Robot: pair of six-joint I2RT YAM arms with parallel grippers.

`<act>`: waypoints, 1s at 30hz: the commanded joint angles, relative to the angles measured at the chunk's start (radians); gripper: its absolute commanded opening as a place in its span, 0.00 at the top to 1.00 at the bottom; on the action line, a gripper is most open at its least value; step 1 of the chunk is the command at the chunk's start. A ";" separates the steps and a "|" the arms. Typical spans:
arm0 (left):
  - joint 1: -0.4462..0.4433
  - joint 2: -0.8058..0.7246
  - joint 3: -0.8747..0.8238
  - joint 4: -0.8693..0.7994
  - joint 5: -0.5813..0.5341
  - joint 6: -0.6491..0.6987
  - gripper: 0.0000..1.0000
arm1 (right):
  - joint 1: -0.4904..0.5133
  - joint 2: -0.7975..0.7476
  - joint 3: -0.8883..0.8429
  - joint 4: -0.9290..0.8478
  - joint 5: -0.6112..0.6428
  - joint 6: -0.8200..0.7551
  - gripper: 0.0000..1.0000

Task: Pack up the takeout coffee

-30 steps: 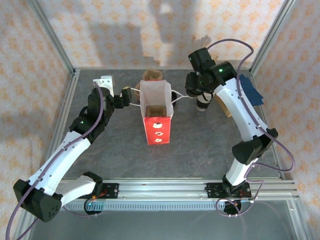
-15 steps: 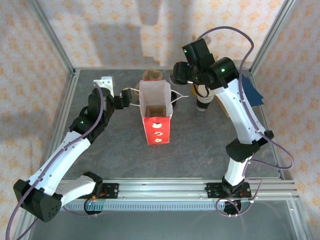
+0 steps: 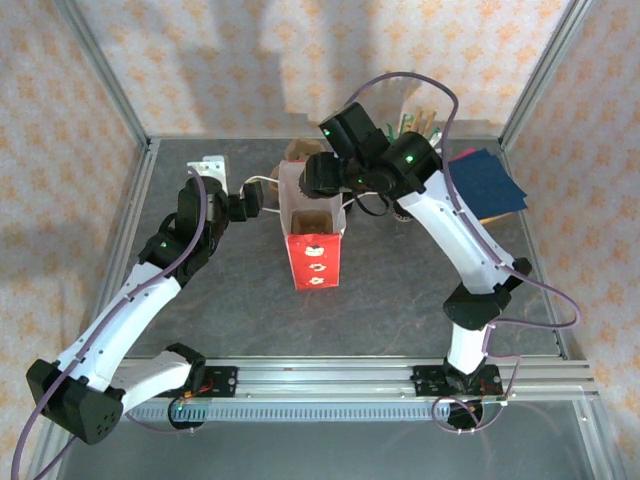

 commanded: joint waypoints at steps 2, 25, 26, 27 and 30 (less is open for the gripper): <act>0.005 -0.048 0.063 -0.094 -0.042 -0.028 0.06 | 0.028 0.007 -0.012 -0.019 0.032 0.037 0.48; -0.005 -0.217 -0.202 -0.133 0.255 -0.237 0.18 | 0.069 0.061 -0.100 -0.020 0.063 0.053 0.51; -0.005 -0.216 -0.228 -0.113 0.285 -0.246 0.22 | 0.069 0.062 -0.104 -0.018 0.063 0.050 0.51; -0.007 -0.210 -0.242 -0.101 0.295 -0.251 0.25 | 0.070 0.060 -0.109 -0.019 0.065 0.048 0.51; -0.035 -0.166 -0.230 -0.118 0.273 -0.220 0.29 | 0.069 0.062 -0.117 -0.018 0.059 0.040 0.52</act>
